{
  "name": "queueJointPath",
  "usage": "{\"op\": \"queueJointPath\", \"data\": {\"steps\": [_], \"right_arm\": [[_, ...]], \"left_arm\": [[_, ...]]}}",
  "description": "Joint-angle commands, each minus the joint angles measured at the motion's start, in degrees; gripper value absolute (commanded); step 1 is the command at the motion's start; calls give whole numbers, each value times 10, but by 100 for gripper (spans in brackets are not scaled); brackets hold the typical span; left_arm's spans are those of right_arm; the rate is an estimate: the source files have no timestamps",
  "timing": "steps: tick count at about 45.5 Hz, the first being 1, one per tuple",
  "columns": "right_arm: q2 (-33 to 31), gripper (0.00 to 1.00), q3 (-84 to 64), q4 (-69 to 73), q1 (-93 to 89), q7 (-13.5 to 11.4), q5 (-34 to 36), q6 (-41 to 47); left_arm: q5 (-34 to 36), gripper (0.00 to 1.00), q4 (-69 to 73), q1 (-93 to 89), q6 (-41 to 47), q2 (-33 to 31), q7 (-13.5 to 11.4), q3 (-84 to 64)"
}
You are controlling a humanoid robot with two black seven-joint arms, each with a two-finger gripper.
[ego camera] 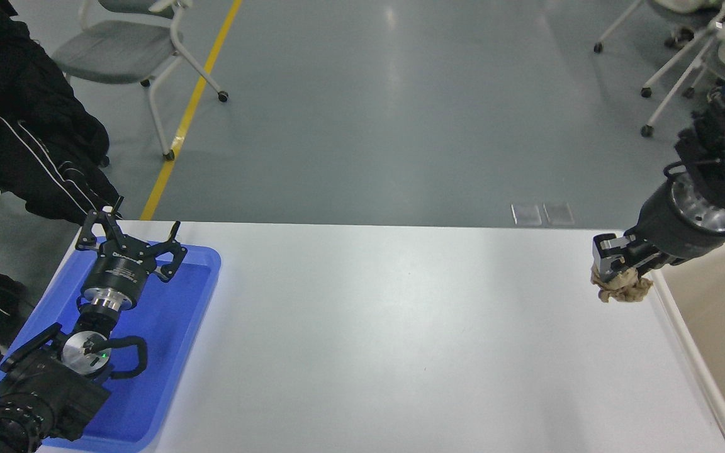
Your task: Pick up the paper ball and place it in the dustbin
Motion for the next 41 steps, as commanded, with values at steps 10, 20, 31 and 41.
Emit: {"op": "queueJointPath", "data": {"steps": [10,20,31,41], "right_arm": [[-7,0,-16,23,174,1,42,29],[-5,0,-17,22,171,-3,32,29],[-6,0,-25,21,163,-6,23,29],[-7,0,-45,14,136,-7,10,29]], "left_arm": [[0,100,0,0,0,0,0,0],[0,100,-2,0,0,0,0,0],[0,100,0,0,0,0,0,0],[0,100,0,0,0,0,0,0]]}}
